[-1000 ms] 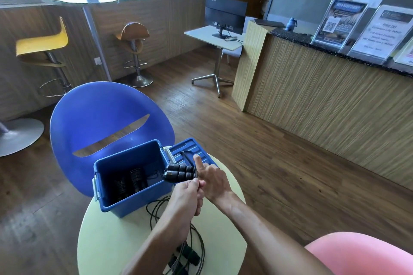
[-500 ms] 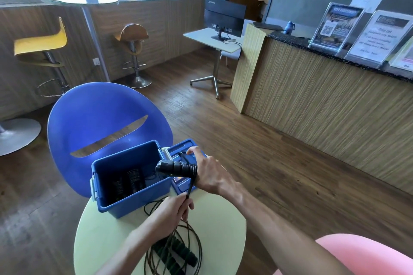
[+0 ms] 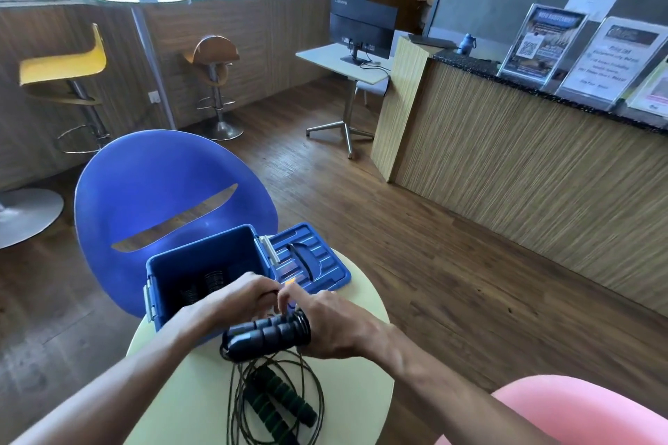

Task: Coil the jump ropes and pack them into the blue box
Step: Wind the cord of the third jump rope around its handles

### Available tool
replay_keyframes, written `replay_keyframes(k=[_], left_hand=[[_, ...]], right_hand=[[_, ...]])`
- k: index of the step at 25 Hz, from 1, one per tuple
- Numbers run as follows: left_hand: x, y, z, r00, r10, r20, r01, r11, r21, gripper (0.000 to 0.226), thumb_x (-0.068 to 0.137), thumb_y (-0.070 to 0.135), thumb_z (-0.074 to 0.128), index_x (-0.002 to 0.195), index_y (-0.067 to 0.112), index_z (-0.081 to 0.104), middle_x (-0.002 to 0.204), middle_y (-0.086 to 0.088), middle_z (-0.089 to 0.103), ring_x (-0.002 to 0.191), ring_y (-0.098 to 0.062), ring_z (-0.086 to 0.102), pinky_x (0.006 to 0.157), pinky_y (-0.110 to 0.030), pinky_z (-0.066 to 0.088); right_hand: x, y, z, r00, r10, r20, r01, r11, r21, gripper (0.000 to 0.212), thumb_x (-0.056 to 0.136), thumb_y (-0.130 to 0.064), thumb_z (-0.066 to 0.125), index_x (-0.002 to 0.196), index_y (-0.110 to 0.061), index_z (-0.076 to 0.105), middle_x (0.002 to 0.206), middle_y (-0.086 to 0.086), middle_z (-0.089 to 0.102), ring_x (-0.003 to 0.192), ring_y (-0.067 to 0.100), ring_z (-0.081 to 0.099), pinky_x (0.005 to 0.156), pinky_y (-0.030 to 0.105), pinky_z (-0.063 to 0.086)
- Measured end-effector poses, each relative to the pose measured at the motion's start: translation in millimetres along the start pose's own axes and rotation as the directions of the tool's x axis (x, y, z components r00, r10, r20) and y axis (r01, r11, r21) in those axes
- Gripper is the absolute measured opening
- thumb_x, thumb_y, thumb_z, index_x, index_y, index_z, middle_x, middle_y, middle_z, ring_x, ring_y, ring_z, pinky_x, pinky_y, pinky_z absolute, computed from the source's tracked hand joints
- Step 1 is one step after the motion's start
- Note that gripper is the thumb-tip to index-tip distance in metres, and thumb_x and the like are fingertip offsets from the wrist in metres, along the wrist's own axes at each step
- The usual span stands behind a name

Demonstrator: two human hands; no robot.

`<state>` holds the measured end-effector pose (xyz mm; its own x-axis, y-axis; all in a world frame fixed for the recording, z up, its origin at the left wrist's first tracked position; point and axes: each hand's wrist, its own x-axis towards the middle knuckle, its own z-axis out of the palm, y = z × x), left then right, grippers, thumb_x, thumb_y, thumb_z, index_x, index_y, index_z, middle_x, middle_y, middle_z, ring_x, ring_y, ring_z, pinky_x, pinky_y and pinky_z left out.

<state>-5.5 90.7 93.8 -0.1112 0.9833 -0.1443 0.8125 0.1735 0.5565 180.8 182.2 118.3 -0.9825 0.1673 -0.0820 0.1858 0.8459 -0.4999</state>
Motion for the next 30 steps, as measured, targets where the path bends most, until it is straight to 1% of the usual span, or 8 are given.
replay_keyframes(k=[4,7,12,16,21,23,25,30], left_hand=[[-1.2,11.5,-12.8,0.999,0.019,0.043,-0.021,0.999,0.049,0.047,0.091,0.012,0.05,0.056,0.043,0.053,0.054,0.012,0.056,0.047,-0.005,0.051,0.051,-0.015,0.041],[-0.8,29.2,-19.0,0.999,-0.036,-0.014,0.038,0.976,0.213,0.027,0.093,0.023,0.05,0.069,0.028,0.06,0.067,0.007,0.062,0.059,-0.008,0.057,0.06,-0.03,0.049],[-1.9,79.9,-18.0,0.997,-0.025,-0.076,0.063,0.83,0.554,0.011,0.084,0.012,0.055,0.078,0.019,0.059,0.08,0.002,0.064,0.08,-0.02,0.064,0.067,-0.033,0.052],[-8.0,104.5,-2.2,0.991,-0.027,-0.134,0.108,0.756,0.645,0.019,0.088,0.005,0.048,0.097,0.017,0.059,0.103,-0.001,0.063,0.099,-0.018,0.058,0.08,-0.028,0.045],[-21.5,107.3,29.7,0.95,-0.114,-0.29,0.234,0.875,0.423,0.026,0.09,0.01,0.046,0.116,0.016,0.048,0.114,0.0,0.053,0.108,-0.016,0.05,0.087,-0.026,0.043],[-29.6,107.1,37.9,0.896,-0.262,-0.357,0.277,0.961,-0.01,0.009,0.097,0.018,0.046,0.102,0.017,0.053,0.1,0.001,0.061,0.089,-0.014,0.057,0.075,-0.027,0.047],[-27.4,97.1,33.9,0.828,-0.438,-0.35,0.305,0.875,-0.376,0.014,0.097,0.025,0.051,0.089,0.017,0.058,0.079,0.001,0.064,0.067,-0.013,0.057,0.06,-0.027,0.045],[-12.2,66.9,-8.8,0.938,-0.173,-0.302,0.181,0.983,-0.001,0.02,0.094,0.02,0.053,0.074,0.016,0.053,0.07,0.003,0.059,0.066,-0.023,0.055,0.06,-0.031,0.044]], right_hand=[[-5.4,0.3,9.7,1.0,0.021,-0.004,-0.021,0.998,-0.053,0.066,0.077,-0.048,0.081,0.115,-0.02,0.036,0.084,-0.001,0.062,0.07,0.019,0.052,0.064,0.031,0.039],[-5.4,1.9,16.7,0.994,0.097,-0.046,-0.1,0.994,-0.054,0.074,0.073,-0.063,0.078,0.114,-0.022,0.031,0.083,-0.001,0.061,0.075,0.027,0.06,0.065,0.034,0.039],[2.7,9.0,17.6,0.971,0.217,-0.098,-0.22,0.975,-0.028,0.077,0.077,-0.056,0.078,0.123,-0.013,0.035,0.098,0.008,0.069,0.085,0.03,0.066,0.068,0.037,0.047],[14.2,22.5,23.4,0.964,0.216,-0.151,-0.232,0.969,-0.09,0.042,0.083,-0.043,0.067,0.105,-0.008,0.057,0.089,0.012,0.07,0.079,0.034,0.066,0.062,0.031,0.041],[17.4,34.1,18.1,0.955,0.165,-0.247,-0.219,0.953,-0.211,0.037,0.088,-0.032,0.062,0.118,-0.012,0.055,0.098,0.009,0.071,0.092,0.035,0.066,0.069,0.038,0.042],[15.9,35.2,13.3,0.952,0.168,-0.255,-0.227,0.949,-0.219,0.05,0.089,-0.035,0.065,0.132,-0.013,0.051,0.105,0.008,0.072,0.097,0.032,0.066,0.077,0.039,0.048],[14.4,36.9,15.5,0.957,0.155,-0.244,-0.211,0.952,-0.221,0.049,0.089,-0.032,0.064,0.133,-0.014,0.049,0.103,0.007,0.071,0.094,0.033,0.067,0.074,0.039,0.048],[12.8,28.6,26.3,0.976,0.117,-0.185,-0.165,0.949,-0.267,0.081,0.086,-0.022,0.066,0.155,-0.01,0.024,0.103,0.014,0.07,0.088,0.036,0.066,0.071,0.039,0.047]])
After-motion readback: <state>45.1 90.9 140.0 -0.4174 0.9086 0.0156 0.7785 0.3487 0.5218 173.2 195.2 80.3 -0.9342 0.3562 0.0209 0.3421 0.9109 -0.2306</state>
